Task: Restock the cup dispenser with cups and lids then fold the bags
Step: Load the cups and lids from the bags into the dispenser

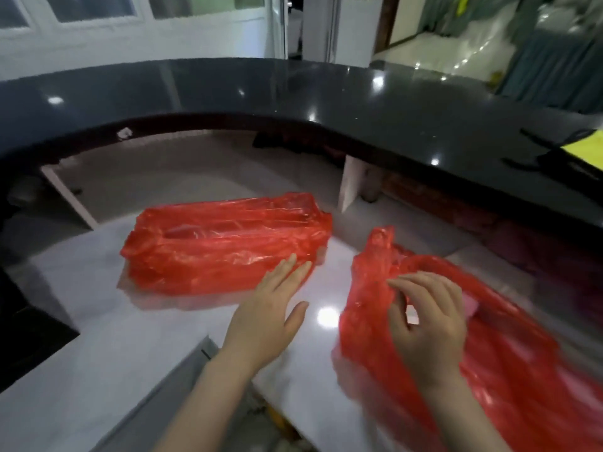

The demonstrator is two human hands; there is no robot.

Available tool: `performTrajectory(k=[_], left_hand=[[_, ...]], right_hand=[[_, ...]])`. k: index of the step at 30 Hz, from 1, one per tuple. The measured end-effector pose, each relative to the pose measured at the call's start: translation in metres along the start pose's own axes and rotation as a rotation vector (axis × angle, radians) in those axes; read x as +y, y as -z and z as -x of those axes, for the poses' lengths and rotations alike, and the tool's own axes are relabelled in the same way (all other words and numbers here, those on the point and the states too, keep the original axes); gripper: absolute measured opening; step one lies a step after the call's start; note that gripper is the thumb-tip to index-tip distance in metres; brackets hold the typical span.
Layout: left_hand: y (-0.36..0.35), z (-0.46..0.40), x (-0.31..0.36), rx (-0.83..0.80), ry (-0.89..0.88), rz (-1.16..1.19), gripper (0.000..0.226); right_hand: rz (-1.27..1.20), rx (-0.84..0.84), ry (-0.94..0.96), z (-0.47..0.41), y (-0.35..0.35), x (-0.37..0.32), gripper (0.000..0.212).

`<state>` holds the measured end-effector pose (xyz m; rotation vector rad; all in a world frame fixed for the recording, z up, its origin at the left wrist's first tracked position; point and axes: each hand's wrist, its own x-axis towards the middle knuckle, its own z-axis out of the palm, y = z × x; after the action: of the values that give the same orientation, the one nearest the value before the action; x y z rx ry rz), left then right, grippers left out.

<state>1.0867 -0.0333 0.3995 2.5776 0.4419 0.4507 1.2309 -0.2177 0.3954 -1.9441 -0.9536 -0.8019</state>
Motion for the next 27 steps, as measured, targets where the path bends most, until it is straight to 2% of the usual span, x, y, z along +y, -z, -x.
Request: performTrajectory(k=[3, 5, 9, 12, 15, 17, 21, 25, 27], left_hand=[[-0.026, -0.019, 0.038, -0.031, -0.06, 0.088, 0.055], [-0.041, -0.028, 0.062, 0.017, -0.099, 0.156, 0.049], [-0.067, -0.037, 0.099, 0.049, -0.14, 0.219, 0.036], [-0.086, -0.04, 0.11, -0.066, -0.198, 0.101, 0.037], [-0.102, -0.046, 0.106, -0.161, -0.151, -0.138, 0.049], [-0.111, -0.053, 0.1, -0.181, -0.097, -0.249, 0.052], [-0.119, -0.067, 0.093, -0.205, -0.023, -0.355, 0.055], [-0.124, -0.084, 0.093, -0.169, -0.09, -0.545, 0.063], [-0.127, -0.093, 0.092, -0.231, -0.057, -0.534, 0.075]], right_hand=[[0.138, 0.037, -0.051, 0.006, 0.035, 0.039, 0.017], [0.209, 0.018, -0.076, 0.01, 0.052, 0.062, 0.019], [0.297, -0.155, -0.168, 0.019, 0.072, 0.099, 0.025], [0.306, -0.286, -0.199, 0.029, 0.079, 0.12, 0.031], [0.262, -0.338, -0.171, 0.035, 0.079, 0.135, 0.032], [0.273, -0.387, -0.14, 0.035, 0.077, 0.141, 0.027], [0.27, -0.504, -0.173, 0.028, 0.068, 0.153, 0.029], [0.13, -0.545, -0.168, 0.018, 0.055, 0.164, 0.034], [0.097, -0.578, -0.168, 0.013, 0.045, 0.169, 0.033]])
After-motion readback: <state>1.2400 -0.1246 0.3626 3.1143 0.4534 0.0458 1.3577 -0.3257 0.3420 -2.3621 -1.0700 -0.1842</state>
